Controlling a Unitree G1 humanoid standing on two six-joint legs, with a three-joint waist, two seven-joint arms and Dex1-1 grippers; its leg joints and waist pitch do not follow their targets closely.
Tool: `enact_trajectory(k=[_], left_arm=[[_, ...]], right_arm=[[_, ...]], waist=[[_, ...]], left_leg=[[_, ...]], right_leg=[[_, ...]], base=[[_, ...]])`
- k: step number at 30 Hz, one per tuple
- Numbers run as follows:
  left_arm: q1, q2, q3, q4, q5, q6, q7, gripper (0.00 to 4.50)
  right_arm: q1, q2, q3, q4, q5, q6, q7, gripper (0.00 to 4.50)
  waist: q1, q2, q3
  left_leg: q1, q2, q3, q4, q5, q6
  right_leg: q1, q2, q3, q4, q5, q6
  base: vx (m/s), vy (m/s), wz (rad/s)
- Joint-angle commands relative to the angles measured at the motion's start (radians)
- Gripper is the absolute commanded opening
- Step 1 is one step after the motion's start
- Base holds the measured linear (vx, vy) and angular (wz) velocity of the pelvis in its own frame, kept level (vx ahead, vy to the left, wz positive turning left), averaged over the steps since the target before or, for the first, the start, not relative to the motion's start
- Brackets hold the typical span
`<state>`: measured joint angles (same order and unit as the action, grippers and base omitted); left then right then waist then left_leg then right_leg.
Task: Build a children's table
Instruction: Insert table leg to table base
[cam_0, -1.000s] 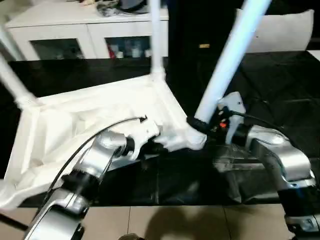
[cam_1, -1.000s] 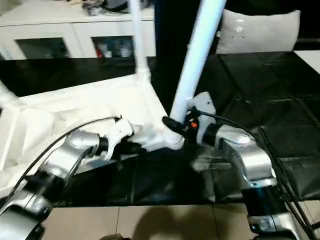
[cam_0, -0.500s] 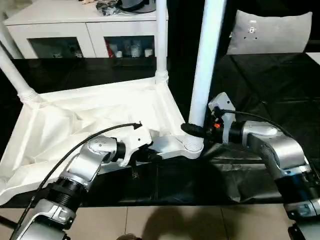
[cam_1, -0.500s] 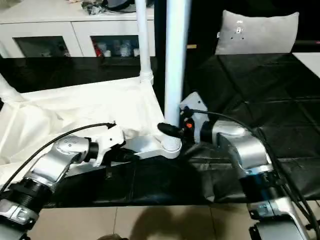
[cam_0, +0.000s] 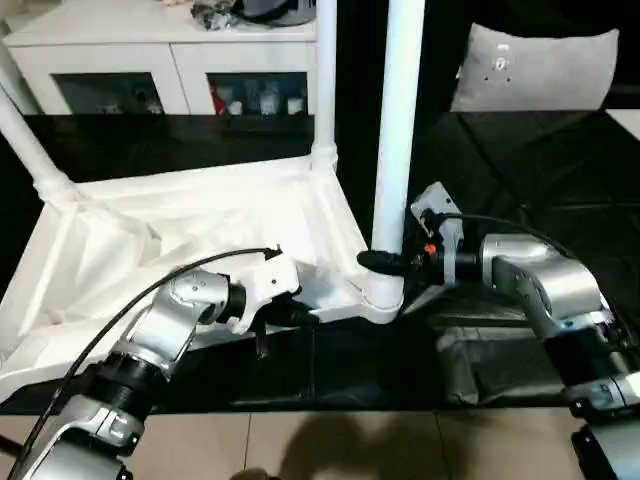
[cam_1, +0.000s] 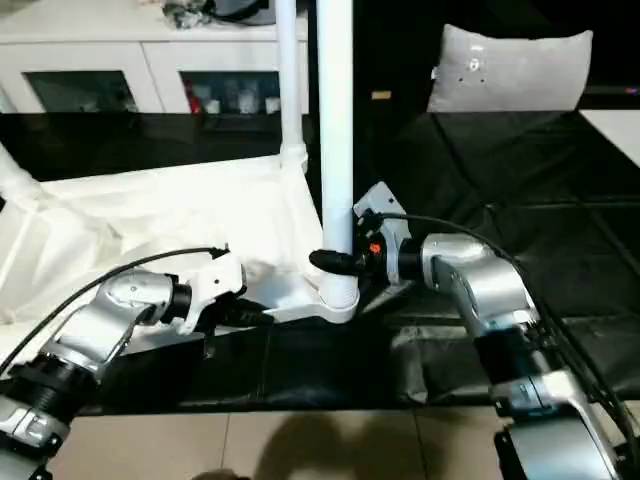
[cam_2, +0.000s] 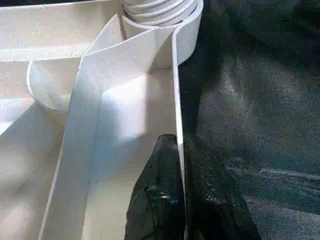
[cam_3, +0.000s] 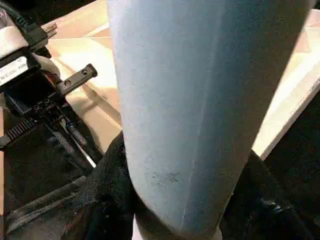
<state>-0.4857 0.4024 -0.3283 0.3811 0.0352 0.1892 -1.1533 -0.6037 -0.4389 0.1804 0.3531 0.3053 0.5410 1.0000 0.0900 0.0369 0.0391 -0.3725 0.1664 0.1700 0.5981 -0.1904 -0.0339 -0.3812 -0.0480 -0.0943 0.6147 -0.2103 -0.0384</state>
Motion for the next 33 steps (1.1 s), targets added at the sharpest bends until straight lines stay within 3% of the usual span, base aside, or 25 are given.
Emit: enact_trajectory(k=[1, 6, 7, 8, 9, 10, 13, 15, 16, 18, 19, 20, 21, 22, 27, 33], left_arm=[[0.004, -0.013, -0.029, 0.002, -0.012, -0.022, -0.040, 0.00], [0.005, -0.022, -0.018, 0.012, -0.015, -0.019, -0.009, 0.00], [0.006, -0.027, -0.013, 0.013, -0.016, -0.013, 0.002, 0.00], [0.007, -0.028, -0.012, 0.013, -0.017, -0.011, 0.005, 0.00], [0.006, -0.034, -0.006, 0.016, -0.023, -0.007, 0.011, 0.00], [0.006, -0.036, -0.004, 0.017, -0.025, -0.006, 0.013, 0.00], [0.004, -0.039, -0.003, 0.018, -0.025, -0.005, 0.017, 0.00], [0.001, -0.044, 0.000, 0.022, -0.024, -0.004, 0.024, 0.00], [-0.001, -0.047, 0.000, 0.025, -0.023, -0.004, 0.027, 0.00], [-0.004, -0.050, 0.000, 0.030, -0.022, -0.004, 0.030, 0.00], [-0.005, -0.051, 0.000, 0.030, -0.021, -0.004, 0.031, 0.00], [-0.005, -0.051, 0.000, 0.031, -0.021, -0.004, 0.031, 0.00], [-0.005, -0.050, -0.004, 0.031, -0.019, -0.004, 0.027, 0.00], [-0.006, -0.050, -0.006, 0.032, -0.018, -0.004, 0.026, 0.00], [-0.007, -0.048, -0.014, 0.032, -0.012, -0.008, 0.024, 0.00], [-0.014, -0.028, -0.034, 0.035, 0.008, -0.027, 0.000, 0.00]], right_arm=[[0.027, 0.000, 0.016, 0.047, -0.025, 0.014, -0.010, 1.86], [0.080, 0.000, -0.020, 0.036, -0.001, -0.010, -0.018, 1.86], [0.103, 0.011, -0.050, 0.038, 0.015, -0.032, -0.028, 1.86], [0.108, 0.014, -0.059, 0.039, 0.020, -0.037, -0.030, 1.86], [0.130, 0.029, -0.095, 0.039, 0.040, -0.050, -0.047, 1.86], [0.143, 0.038, -0.117, 0.038, 0.052, -0.060, -0.056, 1.86], [0.166, 0.054, -0.149, 0.040, 0.064, -0.099, -0.078, 1.86], [0.193, 0.068, -0.173, 0.040, 0.063, -0.147, -0.104, 1.86], [0.210, 0.069, -0.175, 0.029, 0.062, -0.159, -0.105, 1.86], [0.242, 0.066, -0.169, 0.003, 0.055, -0.176, -0.101, 1.86], [0.256, 0.061, -0.160, -0.013, 0.047, -0.186, -0.098, 1.86], [0.263, 0.058, -0.154, -0.021, 0.042, -0.190, -0.097, 1.86], [0.278, 0.046, -0.133, -0.041, 0.017, -0.205, -0.091, 1.86], [0.281, 0.040, -0.124, -0.047, 0.002, -0.213, -0.092, 1.86], [0.274, 0.012, -0.076, -0.044, -0.069, -0.258, -0.094, 1.86], [0.240, -0.001, -0.026, -0.017, -0.099, -0.267, -0.063, 1.86]], waist=[[0.006, -0.010, -0.060], [0.009, -0.012, -0.061], [0.011, -0.004, -0.061], [0.011, -0.008, -0.061], [0.011, -0.005, -0.062], [0.013, 0.004, -0.061], [0.012, -0.004, -0.061], [0.012, 0.006, -0.059], [0.011, 0.004, -0.057], [0.011, 0.003, -0.054], [0.011, 0.011, -0.056], [0.010, 0.007, -0.057], [0.011, 0.016, -0.058], [0.009, 0.012, -0.058], [0.006, 0.016, -0.060], [0.000, 0.015, -0.054]], left_leg=[[0.008, 0.074, -0.025, -0.057, -0.084, 0.075], [0.009, 0.074, -0.024, -0.056, -0.087, 0.073], [0.008, 0.073, -0.025, -0.056, -0.090, 0.071], [0.009, 0.074, -0.024, -0.057, -0.093, 0.071], [0.009, 0.074, -0.025, -0.057, -0.094, 0.071], [0.010, 0.075, -0.026, -0.057, -0.100, 0.069], [0.011, 0.074, -0.025, -0.059, -0.118, 0.066], [0.012, 0.073, -0.026, -0.060, -0.133, 0.060], [0.014, 0.073, -0.026, -0.062, -0.150, 0.056], [0.017, 0.073, -0.026, -0.065, -0.173, 0.051], [0.019, 0.074, -0.028, -0.067, -0.183, 0.045], [0.016, 0.074, -0.029, -0.067, -0.176, 0.047], [0.017, 0.073, -0.030, -0.066, -0.172, 0.048], [0.015, 0.074, -0.030, -0.066, -0.164, 0.053], [0.011, 0.072, -0.030, -0.064, -0.150, 0.068], [0.017, 0.074, -0.032, -0.071, -0.214, 0.051]], right_leg=[[0.052, -0.116, 0.067, -0.072, -0.109, -0.186], [0.054, -0.118, 0.068, -0.074, -0.109, -0.184], [0.053, -0.119, 0.068, -0.073, -0.116, -0.182], [0.053, -0.118, 0.067, -0.075, -0.121, -0.180], [0.052, -0.116, 0.067, -0.076, -0.117, -0.181], [0.052, -0.118, 0.067, -0.076, -0.121, -0.181], [0.052, -0.118, 0.066, -0.079, -0.135, -0.180], [0.050, -0.119, 0.065, -0.084, -0.174, -0.173], [0.048, -0.118, 0.065, -0.089, -0.203, -0.166], [0.049, -0.119, 0.065, -0.096, -0.258, -0.150], [0.049, -0.118, 0.065, -0.099, -0.273, -0.140], [0.051, -0.119, 0.065, -0.096, -0.259, -0.141], [0.050, -0.119, 0.065, -0.095, -0.250, -0.142], [0.050, -0.117, 0.065, -0.093, -0.228, -0.144], [0.052, -0.118, 0.064, -0.088, -0.180, -0.162], [0.047, -0.119, 0.065, -0.099, -0.286, -0.145]], base=[[0.000, 0.000, 0.00], [0.000, 0.000, 0.00], [0.000, 0.000, 0.00], [0.000, 0.000, 0.00], [0.000, 0.000, 0.00], [0.000, 0.000, 0.00], [0.000, 0.000, 0.00], [0.000, 0.000, 0.00], [0.000, 0.000, 0.00], [0.000, 0.000, 0.00], [0.000, 0.000, 0.00], [0.000, 0.000, 0.00], [0.000, 0.000, 0.00], [0.000, 0.000, 0.00], [0.000, 0.000, 0.00], [0.000, 0.000, 0.00]])
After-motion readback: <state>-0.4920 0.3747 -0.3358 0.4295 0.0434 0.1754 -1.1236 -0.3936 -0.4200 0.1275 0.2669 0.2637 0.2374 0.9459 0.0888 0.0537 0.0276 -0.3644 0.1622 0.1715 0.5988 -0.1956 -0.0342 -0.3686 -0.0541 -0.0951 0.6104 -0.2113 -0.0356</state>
